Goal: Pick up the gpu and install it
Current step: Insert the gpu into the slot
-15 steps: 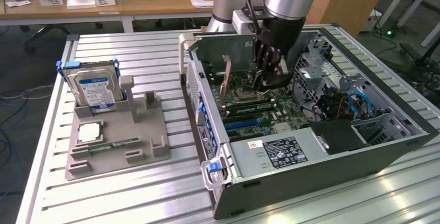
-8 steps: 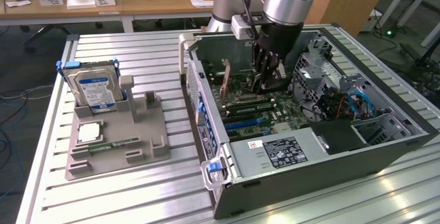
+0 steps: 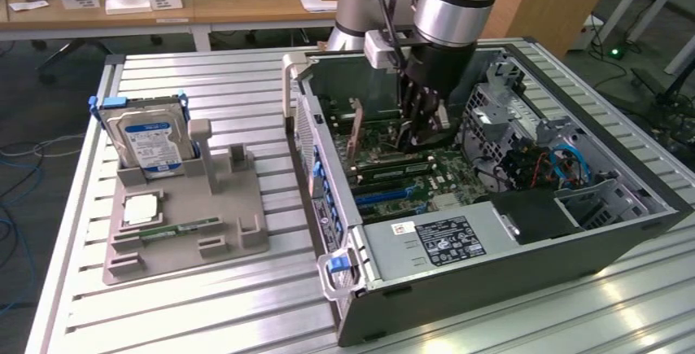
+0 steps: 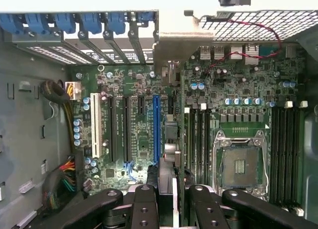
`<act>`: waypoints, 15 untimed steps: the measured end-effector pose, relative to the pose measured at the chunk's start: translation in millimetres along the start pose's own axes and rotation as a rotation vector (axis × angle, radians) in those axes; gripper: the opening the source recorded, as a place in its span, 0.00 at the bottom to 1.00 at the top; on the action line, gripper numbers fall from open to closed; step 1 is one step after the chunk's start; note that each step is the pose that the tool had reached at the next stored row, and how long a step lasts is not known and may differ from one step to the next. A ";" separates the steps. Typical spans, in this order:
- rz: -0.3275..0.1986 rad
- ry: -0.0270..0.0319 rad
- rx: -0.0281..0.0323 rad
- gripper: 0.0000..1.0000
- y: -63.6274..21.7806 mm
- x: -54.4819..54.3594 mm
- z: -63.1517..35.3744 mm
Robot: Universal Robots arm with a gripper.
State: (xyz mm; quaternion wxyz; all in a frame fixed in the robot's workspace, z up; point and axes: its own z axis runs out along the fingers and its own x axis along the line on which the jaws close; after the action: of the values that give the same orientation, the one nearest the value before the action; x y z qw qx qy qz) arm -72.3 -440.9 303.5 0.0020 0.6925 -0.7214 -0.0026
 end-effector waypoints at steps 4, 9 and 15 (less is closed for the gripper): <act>0.000 0.0004 -0.0011 0.28 0.1 0.0 3.0; 0.000 0.0005 -0.0037 0.28 0.2 0.0 7.0; 0.000 0.0010 -0.0103 0.28 0.2 0.0 11.7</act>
State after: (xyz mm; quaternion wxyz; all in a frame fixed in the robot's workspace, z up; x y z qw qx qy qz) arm -72.6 -440.9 291.7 0.0059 0.6924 -0.7215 -0.0060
